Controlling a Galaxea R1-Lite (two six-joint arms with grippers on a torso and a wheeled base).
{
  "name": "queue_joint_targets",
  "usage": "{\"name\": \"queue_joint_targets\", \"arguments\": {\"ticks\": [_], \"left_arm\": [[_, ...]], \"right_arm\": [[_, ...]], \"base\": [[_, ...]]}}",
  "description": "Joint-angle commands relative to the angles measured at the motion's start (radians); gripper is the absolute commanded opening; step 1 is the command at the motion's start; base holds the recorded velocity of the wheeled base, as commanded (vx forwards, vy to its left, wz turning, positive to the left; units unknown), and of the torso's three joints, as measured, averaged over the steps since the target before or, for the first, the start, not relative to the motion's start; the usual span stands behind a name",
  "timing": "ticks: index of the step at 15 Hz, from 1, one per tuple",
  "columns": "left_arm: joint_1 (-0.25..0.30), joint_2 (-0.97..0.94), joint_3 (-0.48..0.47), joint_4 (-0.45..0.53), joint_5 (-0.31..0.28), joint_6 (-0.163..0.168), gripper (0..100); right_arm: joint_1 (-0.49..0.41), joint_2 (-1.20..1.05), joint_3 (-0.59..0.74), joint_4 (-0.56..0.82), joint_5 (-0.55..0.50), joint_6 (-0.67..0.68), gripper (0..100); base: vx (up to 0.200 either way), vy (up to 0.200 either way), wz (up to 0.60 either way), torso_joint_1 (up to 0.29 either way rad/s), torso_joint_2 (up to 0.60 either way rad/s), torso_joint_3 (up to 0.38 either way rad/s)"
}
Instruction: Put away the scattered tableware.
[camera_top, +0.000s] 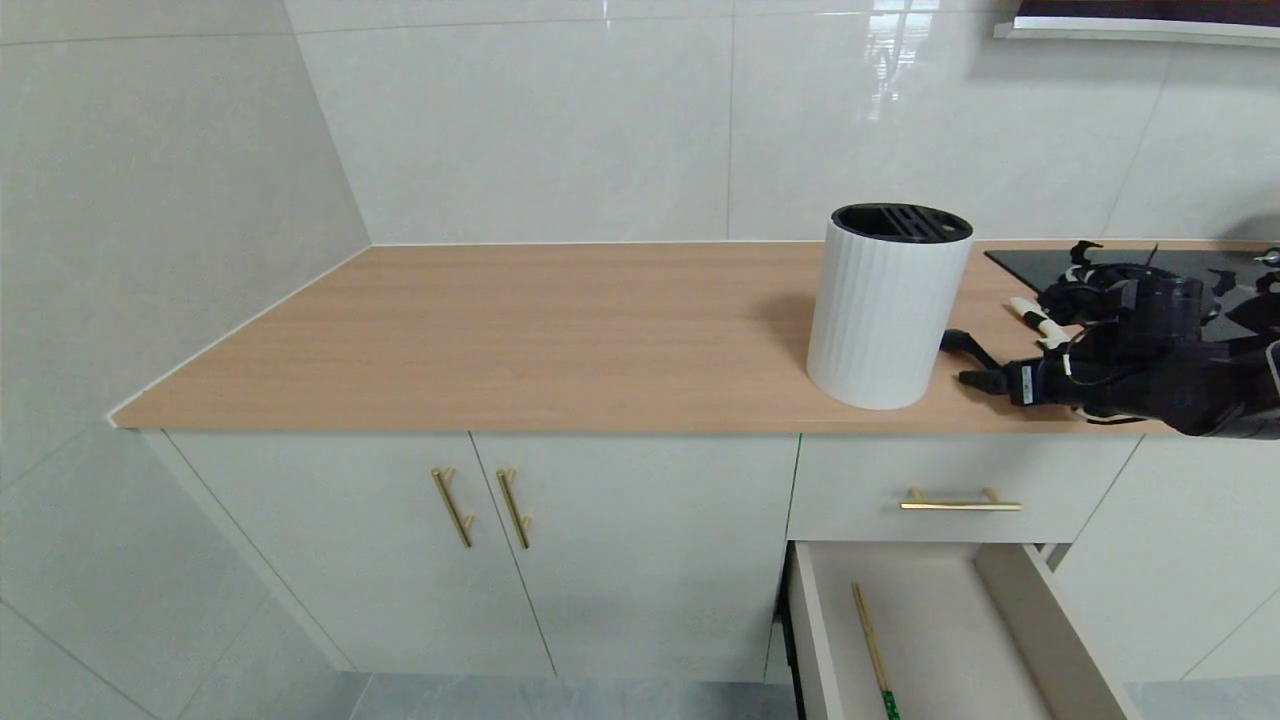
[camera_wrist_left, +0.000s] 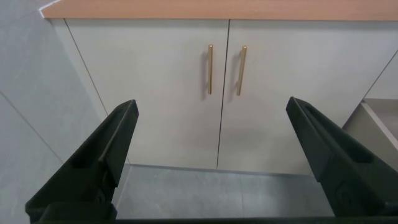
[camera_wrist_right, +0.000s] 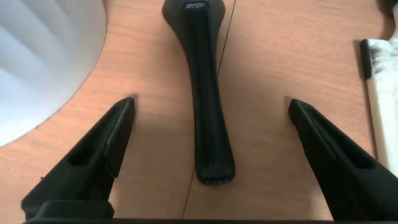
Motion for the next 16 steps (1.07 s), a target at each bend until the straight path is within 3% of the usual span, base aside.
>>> {"name": "queue_joint_targets", "arguments": {"ticks": [1,9,12,16], "left_arm": [[0.000,0.002,0.000,0.000,0.000,-0.001,100],[0.000,0.002,0.000,0.000,0.000,-0.001,100],[0.000,0.002,0.000,0.000,0.000,-0.001,100],[0.000,0.000,0.000,0.000,0.000,-0.001,100]], "right_arm": [[0.001,0.012,-0.007,0.003,0.001,0.003,0],[0.006,0.004,-0.007,0.003,-0.004,0.006,0],[0.015,-0.074,0.001,0.029,-0.055,0.103,0],[0.015,-0.324,0.052,0.302,-0.108,0.296,0]], "base": [[0.000,0.000,0.00,0.000,0.00,0.000],[0.000,0.000,0.00,0.000,0.00,0.000],[0.000,0.000,0.00,0.000,0.00,0.000],[0.000,0.000,0.00,0.000,0.00,0.000]]}}
